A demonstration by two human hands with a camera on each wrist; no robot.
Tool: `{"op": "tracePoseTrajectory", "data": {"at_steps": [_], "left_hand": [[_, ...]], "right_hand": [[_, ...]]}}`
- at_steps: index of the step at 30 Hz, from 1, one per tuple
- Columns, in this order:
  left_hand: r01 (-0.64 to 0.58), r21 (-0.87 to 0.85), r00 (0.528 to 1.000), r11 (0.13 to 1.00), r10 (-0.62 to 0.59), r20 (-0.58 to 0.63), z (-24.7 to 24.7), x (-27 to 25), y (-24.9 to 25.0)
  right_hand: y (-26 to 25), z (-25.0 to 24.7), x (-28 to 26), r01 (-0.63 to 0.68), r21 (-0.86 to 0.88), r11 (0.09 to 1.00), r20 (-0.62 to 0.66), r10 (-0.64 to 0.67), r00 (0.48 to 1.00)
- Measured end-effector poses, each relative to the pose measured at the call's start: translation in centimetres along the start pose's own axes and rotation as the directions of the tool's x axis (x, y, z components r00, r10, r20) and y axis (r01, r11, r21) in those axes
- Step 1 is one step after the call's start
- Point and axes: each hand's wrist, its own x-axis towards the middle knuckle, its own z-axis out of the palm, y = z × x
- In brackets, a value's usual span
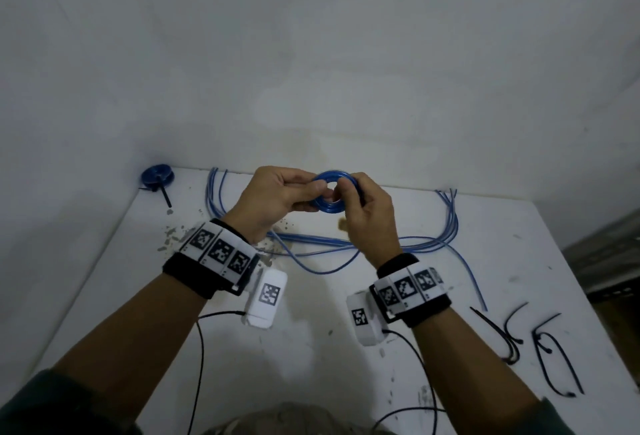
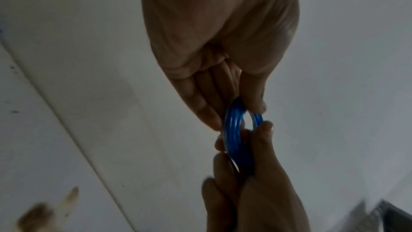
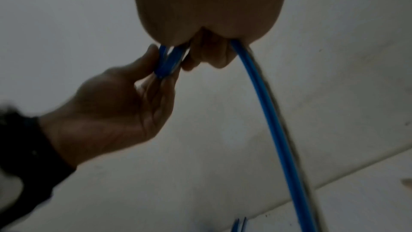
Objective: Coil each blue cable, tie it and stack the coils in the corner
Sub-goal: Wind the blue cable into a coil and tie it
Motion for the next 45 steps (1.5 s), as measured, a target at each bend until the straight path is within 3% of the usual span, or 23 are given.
{"op": "tracePoseTrajectory", "data": {"at_steps": [3,8,12,15,17,19,21,23,25,27,29,32,34,36,39,42,45], "left_hand": [[-0.002,0.110,0.998,0.994,-0.005,0.061,-1.1,-0.1,0.2],[-0.140,0.261,0.980,0.955,0.172,-0.104,-0.4,0.2,0.2],[-0.172,0.143,0.955,0.975,0.200,-0.217,0.7,0.7,0.3],[-0.150,-0.014,0.949,0.989,0.140,-0.283,1.6,0.9,0.5],[-0.118,-0.087,0.959,0.989,0.091,-0.268,2.2,0.6,0.4],[-0.064,-0.123,0.975,0.990,0.036,-0.217,2.2,0.3,0.2],[-0.028,-0.041,0.988,0.999,0.021,-0.156,1.0,0.3,0.2],[-0.036,0.071,0.996,0.997,0.042,-0.083,-0.6,0.4,0.5],[-0.072,0.156,0.997,0.985,0.075,-0.014,-1.7,0.5,1.1],[-0.116,0.224,0.993,0.968,0.118,0.002,-2.0,0.7,1.5],[-0.150,0.171,0.987,0.974,0.158,-0.035,-1.8,0.8,1.6],[-0.168,-0.086,0.978,0.982,0.155,-0.138,-0.2,0.8,1.5],[-0.157,-0.215,0.972,0.964,0.111,-0.209,0.9,0.8,1.3],[-0.124,-0.239,0.977,0.963,0.077,-0.200,1.3,0.7,1.0],[-0.095,0.011,0.991,0.995,0.096,-0.092,-0.5,0.8,1.2],[-0.100,0.291,0.995,0.951,0.095,0.030,-2.2,1.1,2.1],[-0.111,0.299,0.993,0.948,0.119,-0.006,-2.0,1.5,2.5]], "right_hand": [[-0.4,-1.6,1.2,0.041,-0.024,0.999,0.159,-0.037,0.987],[-0.9,-2.3,2.7,0.048,-0.021,0.999,0.200,-0.043,0.979],[-1.4,-0.4,1.8,-0.043,0.163,0.986,-0.010,0.046,0.999],[-1.3,2.3,0.7,-0.145,0.352,0.925,-0.174,0.217,0.961],[-1.5,3.4,0.5,-0.109,0.365,0.925,-0.262,0.214,0.941],[-1.6,3.3,0.9,-0.066,0.259,0.963,-0.296,0.145,0.944],[-1.6,2.2,1.6,-0.030,0.104,0.994,-0.177,0.049,0.983],[-1.6,0.6,2.5,0.027,-0.072,0.997,0.055,-0.023,0.998],[-2.1,-0.4,3.4,0.091,-0.211,0.973,0.280,-0.029,0.959],[-2.6,-0.9,4.0,0.122,-0.253,0.960,0.374,-0.019,0.927],[-2.9,-0.8,4.0,0.103,-0.156,0.982,0.306,-0.051,0.951],[-2.7,1.1,2.6,0.022,0.124,0.992,0.000,-0.022,1.000],[-2.6,2.7,1.5,-0.004,0.224,0.975,-0.148,0.038,0.988],[-2.4,3.0,1.2,-0.008,0.211,0.978,-0.191,0.049,0.980],[-2.1,1.0,2.6,0.026,0.019,0.999,-0.003,-0.026,1.000],[-2.1,-1.2,4.1,0.140,-0.219,0.966,0.286,-0.074,0.955],[-2.5,-1.6,4.6,0.144,-0.182,0.973,0.301,-0.084,0.950]]}}
